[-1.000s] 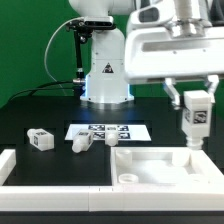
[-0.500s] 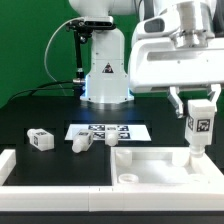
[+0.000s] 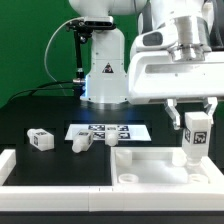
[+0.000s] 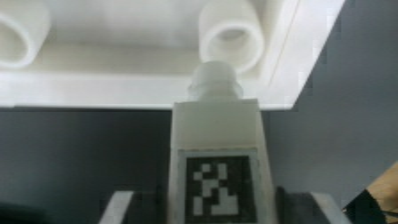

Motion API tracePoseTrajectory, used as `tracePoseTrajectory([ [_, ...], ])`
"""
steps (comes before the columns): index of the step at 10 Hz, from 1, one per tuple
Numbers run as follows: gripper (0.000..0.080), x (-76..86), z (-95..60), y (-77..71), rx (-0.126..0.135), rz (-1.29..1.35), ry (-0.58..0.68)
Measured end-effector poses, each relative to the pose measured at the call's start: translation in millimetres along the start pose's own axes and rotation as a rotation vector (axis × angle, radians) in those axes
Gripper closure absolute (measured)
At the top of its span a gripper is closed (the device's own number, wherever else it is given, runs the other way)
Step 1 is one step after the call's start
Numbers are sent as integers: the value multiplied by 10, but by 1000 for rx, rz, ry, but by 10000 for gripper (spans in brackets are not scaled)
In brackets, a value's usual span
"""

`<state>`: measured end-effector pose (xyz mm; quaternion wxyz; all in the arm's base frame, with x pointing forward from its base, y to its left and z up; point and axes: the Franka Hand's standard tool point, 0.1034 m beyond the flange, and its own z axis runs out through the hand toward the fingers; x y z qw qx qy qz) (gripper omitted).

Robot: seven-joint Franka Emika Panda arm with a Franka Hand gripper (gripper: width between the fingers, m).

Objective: Assemble one leg

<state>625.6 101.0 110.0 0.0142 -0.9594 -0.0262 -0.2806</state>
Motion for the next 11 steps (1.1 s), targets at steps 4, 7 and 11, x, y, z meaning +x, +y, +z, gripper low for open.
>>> tracePoseTrajectory([
  [4, 512, -127, 114, -11, -3, -10, -14],
  [7, 512, -114, 172, -80, 1, -18, 2],
  [11, 512, -238, 266, -88, 0, -24, -21],
])
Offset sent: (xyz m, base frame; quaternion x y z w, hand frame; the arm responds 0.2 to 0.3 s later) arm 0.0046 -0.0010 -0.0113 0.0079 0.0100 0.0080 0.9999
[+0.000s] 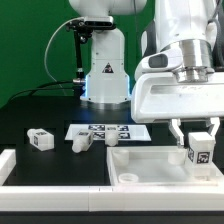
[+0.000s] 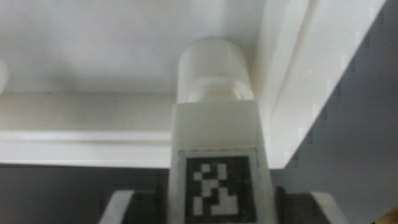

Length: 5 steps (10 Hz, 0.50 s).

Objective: Assemble one leg

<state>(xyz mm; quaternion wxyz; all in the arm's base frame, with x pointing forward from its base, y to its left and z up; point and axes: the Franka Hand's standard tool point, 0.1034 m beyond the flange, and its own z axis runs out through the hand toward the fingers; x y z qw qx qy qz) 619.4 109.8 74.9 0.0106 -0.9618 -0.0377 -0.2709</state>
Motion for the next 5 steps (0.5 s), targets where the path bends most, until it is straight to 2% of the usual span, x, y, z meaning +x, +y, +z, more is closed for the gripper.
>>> tracePoseTrajectory([
  [5, 512, 9, 18, -8, -2, -6, 29],
])
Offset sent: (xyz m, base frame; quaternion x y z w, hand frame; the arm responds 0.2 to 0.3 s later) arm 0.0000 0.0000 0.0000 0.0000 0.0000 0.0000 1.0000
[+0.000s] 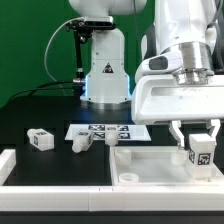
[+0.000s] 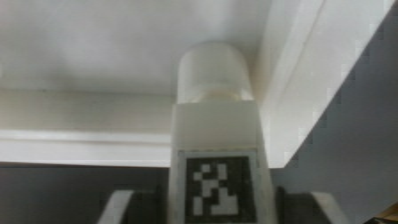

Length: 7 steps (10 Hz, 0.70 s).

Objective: Assemble one leg

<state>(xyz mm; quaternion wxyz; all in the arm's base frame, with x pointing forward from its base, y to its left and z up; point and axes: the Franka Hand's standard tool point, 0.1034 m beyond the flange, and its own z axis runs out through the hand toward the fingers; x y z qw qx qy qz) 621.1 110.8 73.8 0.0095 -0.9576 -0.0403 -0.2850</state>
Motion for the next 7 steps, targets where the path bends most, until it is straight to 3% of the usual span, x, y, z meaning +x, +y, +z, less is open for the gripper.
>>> tracePoseTrajectory([
  [1, 318, -18, 6, -6, 3, 1, -34],
  [2, 201, 88, -80, 16, 10, 2, -63],
  [5, 154, 288, -114, -23, 43, 20, -310],
  [7, 151, 244, -25, -25, 47, 36, -422],
])
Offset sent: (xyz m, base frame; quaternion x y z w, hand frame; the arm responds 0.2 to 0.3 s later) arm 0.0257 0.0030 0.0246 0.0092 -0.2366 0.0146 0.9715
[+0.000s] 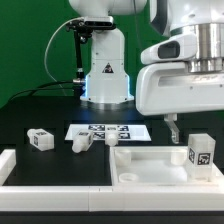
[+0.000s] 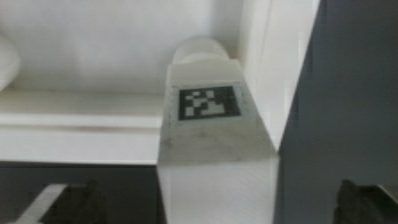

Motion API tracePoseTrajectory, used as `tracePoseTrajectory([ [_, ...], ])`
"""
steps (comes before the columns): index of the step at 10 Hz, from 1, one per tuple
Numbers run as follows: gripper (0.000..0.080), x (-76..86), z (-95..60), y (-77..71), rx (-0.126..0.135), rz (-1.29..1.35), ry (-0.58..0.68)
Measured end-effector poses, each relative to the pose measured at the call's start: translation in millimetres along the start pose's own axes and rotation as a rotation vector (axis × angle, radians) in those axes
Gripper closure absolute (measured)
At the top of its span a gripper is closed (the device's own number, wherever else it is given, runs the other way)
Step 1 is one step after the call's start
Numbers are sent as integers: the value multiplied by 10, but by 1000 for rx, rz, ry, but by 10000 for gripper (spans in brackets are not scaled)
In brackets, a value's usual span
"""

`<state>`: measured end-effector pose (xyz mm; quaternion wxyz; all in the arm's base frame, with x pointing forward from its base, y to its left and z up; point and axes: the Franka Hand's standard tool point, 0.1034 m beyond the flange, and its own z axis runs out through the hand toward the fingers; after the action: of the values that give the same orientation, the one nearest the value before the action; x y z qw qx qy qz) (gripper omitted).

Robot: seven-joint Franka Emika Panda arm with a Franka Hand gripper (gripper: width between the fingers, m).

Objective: Assemble one leg

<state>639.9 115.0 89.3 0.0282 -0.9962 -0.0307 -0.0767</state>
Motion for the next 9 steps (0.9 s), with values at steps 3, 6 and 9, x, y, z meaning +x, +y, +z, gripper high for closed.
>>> tracePoseTrajectory([
  [3, 151, 13, 97, -22, 6, 5, -113],
  [6, 351, 10, 101, -20, 4, 38, -114],
  [9, 506, 2, 110, 26, -13, 247, -115],
])
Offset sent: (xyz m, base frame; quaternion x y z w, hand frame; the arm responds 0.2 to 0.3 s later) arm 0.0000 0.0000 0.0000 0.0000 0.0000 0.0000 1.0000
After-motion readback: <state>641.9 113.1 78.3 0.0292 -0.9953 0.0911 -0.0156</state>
